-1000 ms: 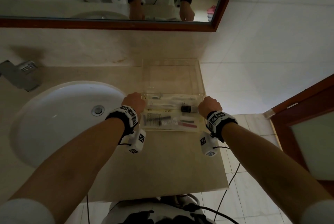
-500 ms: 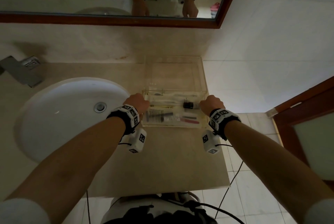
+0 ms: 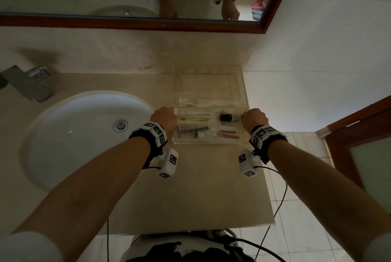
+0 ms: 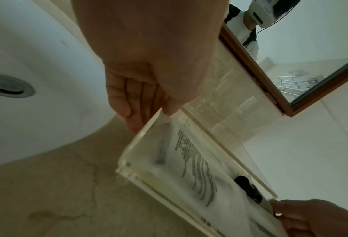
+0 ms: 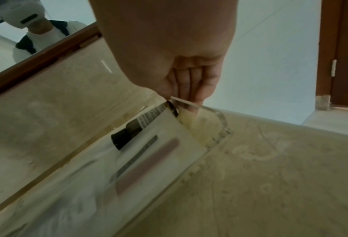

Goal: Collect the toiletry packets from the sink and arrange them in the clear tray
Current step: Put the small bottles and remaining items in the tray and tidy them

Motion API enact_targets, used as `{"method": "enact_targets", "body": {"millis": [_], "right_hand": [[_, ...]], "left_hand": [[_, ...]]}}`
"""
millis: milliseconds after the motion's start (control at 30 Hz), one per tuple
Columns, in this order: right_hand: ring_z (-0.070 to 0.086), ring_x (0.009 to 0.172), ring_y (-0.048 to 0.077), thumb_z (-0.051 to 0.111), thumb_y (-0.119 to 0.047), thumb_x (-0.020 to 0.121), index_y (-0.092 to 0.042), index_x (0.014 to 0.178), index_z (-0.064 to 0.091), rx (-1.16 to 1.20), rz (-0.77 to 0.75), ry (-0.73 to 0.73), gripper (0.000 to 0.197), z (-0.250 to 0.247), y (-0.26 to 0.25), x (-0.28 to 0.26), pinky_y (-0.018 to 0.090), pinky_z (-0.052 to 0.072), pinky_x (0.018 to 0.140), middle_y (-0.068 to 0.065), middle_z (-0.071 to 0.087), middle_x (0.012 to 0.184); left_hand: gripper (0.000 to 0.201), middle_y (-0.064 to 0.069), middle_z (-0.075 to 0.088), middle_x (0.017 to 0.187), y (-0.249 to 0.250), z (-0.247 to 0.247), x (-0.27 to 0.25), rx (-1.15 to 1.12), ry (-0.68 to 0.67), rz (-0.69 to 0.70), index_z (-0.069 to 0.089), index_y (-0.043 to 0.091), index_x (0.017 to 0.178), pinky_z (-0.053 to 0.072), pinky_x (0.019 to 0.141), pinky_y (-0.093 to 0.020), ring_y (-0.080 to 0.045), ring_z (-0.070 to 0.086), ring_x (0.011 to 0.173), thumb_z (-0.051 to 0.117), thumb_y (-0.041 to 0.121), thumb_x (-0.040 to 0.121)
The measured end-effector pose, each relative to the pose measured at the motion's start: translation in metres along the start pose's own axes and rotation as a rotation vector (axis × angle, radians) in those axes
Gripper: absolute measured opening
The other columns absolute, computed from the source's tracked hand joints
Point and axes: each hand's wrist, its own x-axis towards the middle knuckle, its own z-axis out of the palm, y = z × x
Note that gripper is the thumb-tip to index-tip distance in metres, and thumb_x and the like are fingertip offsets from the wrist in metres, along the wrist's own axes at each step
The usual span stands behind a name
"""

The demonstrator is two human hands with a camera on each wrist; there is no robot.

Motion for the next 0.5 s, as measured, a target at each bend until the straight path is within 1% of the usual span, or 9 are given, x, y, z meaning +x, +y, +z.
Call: {"method": "enact_targets", "body": {"millis": [33, 67, 167, 233, 300, 333, 433, 500], "right_hand": [[0.054, 0.077, 0.029, 0.046, -0.02, 0.091, -0.007, 0.072, 0.052, 0.034, 0.005, 0.0, 0.024, 0.0, 0.0, 0.002, 0.031, 0.04, 0.067, 0.012, 0.058, 0.087], [0.053, 0.076, 0.029, 0.046, -0.022, 0.091, -0.007, 0.072, 0.052, 0.056, 0.01, -0.002, 0.025, 0.0, 0.0, 0.003, 0.03, 0.039, 0.067, 0.012, 0.058, 0.086], [0.056, 0.079, 0.03, 0.046, -0.033, 0.09, -0.005, 0.084, 0.057, 0.052, 0.002, -0.017, 0.03, 0.004, 0.002, 0.0, 0.031, 0.041, 0.068, 0.012, 0.06, 0.089], [0.055, 0.081, 0.03, 0.043, -0.035, 0.091, -0.005, 0.089, 0.056, 0.019, -0.008, -0.015, 0.032, 0.006, 0.001, -0.002, 0.031, 0.042, 0.07, 0.011, 0.058, 0.09], [0.054, 0.082, 0.03, 0.043, -0.035, 0.091, -0.006, 0.089, 0.054, -0.007, -0.006, -0.015, 0.03, 0.007, 0.002, -0.004, 0.032, 0.043, 0.072, 0.01, 0.057, 0.091], [0.054, 0.082, 0.03, 0.044, -0.034, 0.091, -0.007, 0.089, 0.054, -0.02, -0.002, -0.015, 0.029, 0.007, 0.002, -0.005, 0.032, 0.044, 0.073, 0.01, 0.057, 0.09], [0.054, 0.081, 0.028, 0.046, -0.035, 0.091, -0.008, 0.087, 0.054, -0.091, -0.004, -0.005, 0.028, 0.006, 0.005, -0.008, 0.031, 0.043, 0.073, 0.009, 0.057, 0.088], [0.053, 0.081, 0.028, 0.047, -0.035, 0.091, -0.008, 0.087, 0.053, -0.137, -0.008, -0.001, 0.028, 0.007, 0.006, -0.011, 0.031, 0.043, 0.072, 0.008, 0.056, 0.088]], "left_hand": [[0.025, -0.008, 0.056, 0.066, -0.001, 0.0, 0.0, -0.037, 0.001, -0.005, 0.048, 0.008, 0.062, 0.041, 0.058, -0.028, -0.026, 0.055, 0.062, 0.052, 0.02, 0.084], [0.028, -0.007, 0.054, 0.064, -0.001, 0.001, 0.0, -0.069, -0.001, -0.007, 0.047, 0.01, 0.06, 0.04, 0.058, -0.028, -0.025, 0.053, 0.061, 0.053, 0.023, 0.084], [0.035, -0.005, 0.051, 0.061, -0.004, 0.004, -0.005, -0.105, -0.024, -0.017, 0.044, 0.012, 0.057, 0.038, 0.06, -0.028, -0.023, 0.051, 0.059, 0.053, 0.031, 0.085], [0.03, -0.006, 0.054, 0.065, -0.005, 0.004, -0.007, -0.104, -0.065, -0.033, 0.048, 0.012, 0.059, 0.04, 0.062, -0.029, -0.024, 0.054, 0.063, 0.056, 0.028, 0.082], [0.022, -0.009, 0.059, 0.07, -0.005, 0.003, -0.008, -0.091, -0.108, -0.032, 0.053, 0.01, 0.063, 0.043, 0.064, -0.031, -0.028, 0.059, 0.068, 0.057, 0.026, 0.078], [0.021, -0.01, 0.062, 0.072, -0.005, 0.002, -0.008, -0.075, -0.122, -0.024, 0.056, 0.009, 0.065, 0.045, 0.065, -0.032, -0.029, 0.061, 0.07, 0.057, 0.027, 0.077], [0.03, -0.013, 0.07, 0.075, -0.009, -0.001, -0.01, 0.006, -0.146, 0.017, 0.063, 0.006, 0.068, 0.054, 0.076, -0.036, -0.03, 0.067, 0.074, 0.056, 0.032, 0.08], [0.032, -0.014, 0.072, 0.074, -0.012, -0.002, -0.009, 0.043, -0.148, 0.035, 0.067, 0.003, 0.067, 0.056, 0.078, -0.038, -0.031, 0.069, 0.074, 0.054, 0.028, 0.082]]}}
